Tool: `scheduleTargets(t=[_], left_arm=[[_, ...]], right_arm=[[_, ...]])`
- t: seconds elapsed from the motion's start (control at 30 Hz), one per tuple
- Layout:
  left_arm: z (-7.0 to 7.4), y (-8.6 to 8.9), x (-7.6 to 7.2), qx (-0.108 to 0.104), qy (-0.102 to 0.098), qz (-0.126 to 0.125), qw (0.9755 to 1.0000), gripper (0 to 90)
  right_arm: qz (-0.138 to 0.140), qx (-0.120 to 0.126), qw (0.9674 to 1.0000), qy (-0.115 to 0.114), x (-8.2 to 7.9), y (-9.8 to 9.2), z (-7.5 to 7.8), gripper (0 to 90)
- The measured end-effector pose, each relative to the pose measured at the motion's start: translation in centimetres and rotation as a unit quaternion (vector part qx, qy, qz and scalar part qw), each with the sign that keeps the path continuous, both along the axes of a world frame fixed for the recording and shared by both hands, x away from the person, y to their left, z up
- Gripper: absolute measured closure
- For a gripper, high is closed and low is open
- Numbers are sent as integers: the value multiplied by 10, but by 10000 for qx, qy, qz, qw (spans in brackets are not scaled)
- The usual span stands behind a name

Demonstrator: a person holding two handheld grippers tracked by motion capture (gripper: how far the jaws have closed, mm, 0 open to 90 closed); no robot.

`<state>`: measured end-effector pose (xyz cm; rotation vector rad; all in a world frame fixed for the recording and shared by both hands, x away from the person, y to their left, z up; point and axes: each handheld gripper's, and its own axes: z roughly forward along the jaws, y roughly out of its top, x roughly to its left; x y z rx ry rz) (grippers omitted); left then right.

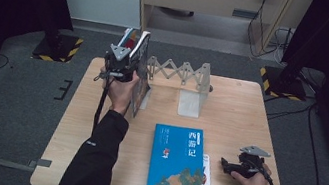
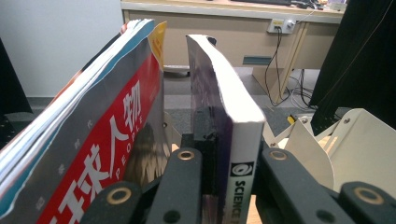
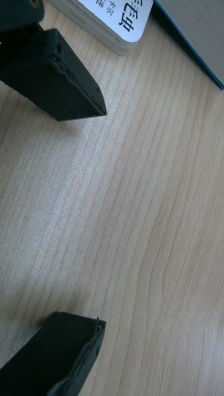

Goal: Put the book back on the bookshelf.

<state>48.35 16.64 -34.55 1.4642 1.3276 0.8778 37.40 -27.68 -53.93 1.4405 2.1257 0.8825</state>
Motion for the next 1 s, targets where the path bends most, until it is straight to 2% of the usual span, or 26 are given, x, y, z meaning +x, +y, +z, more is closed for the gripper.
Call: scheduleTargets(t=[0.23, 0.4, 0.53, 0.7, 0.8, 0.87, 1.0], left_arm=[[-5, 2, -5, -3, -26, -8, 10000, 817], [-7, 4, -10, 112, 179, -113, 9997, 813], [-6, 8, -15, 30, 392, -202, 9990, 807], [-4, 12, -18, 113, 626, -252, 9977, 798], [-1, 14, -17, 58, 695, -269, 9972, 761], [1, 13, -16, 30, 672, -276, 9974, 739], [1, 7, -10, 211, 770, -136, 9967, 718]], right_arm=[[0, 1, 10000, -1, 0, 0, 0, 13], [0, -1, 10000, 0, 0, 0, 0, 13], [1, -1, 10000, -1, 0, 0, 0, 13], [0, 0, 10000, 0, 0, 0, 0, 13], [0, -1, 10000, 0, 0, 0, 0, 13], [-1, -3, 10000, 1, 0, 0, 0, 12], [-3, 1, 10000, 9, 0, 0, 0, 13]])
